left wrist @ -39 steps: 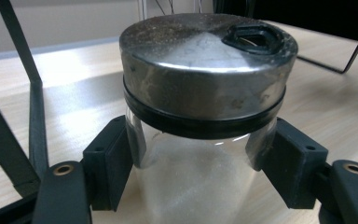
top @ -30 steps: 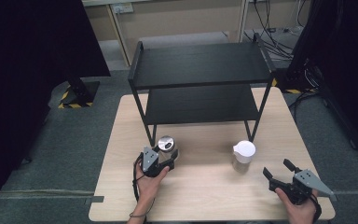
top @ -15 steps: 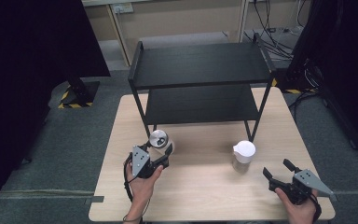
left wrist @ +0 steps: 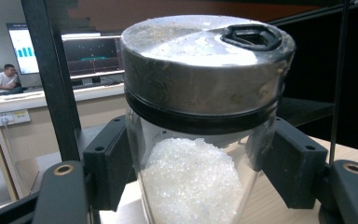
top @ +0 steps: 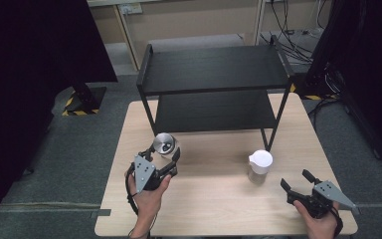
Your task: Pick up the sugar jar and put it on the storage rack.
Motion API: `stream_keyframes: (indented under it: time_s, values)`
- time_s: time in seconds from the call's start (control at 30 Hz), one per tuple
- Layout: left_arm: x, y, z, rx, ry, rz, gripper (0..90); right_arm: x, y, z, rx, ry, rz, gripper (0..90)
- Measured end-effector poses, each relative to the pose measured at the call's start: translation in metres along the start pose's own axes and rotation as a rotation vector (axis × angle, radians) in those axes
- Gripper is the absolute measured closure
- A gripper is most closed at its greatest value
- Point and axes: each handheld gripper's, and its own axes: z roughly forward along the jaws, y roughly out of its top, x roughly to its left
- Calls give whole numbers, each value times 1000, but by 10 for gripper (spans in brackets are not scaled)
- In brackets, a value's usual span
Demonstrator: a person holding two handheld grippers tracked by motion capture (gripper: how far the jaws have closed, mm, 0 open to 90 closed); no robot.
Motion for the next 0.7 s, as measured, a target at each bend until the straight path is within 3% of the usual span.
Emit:
stream_keyframes:
  time_s: [0.7]
  values:
    - [-8,42,11,-40,32,41,304,-1,-1,0,-3,2,2,108]
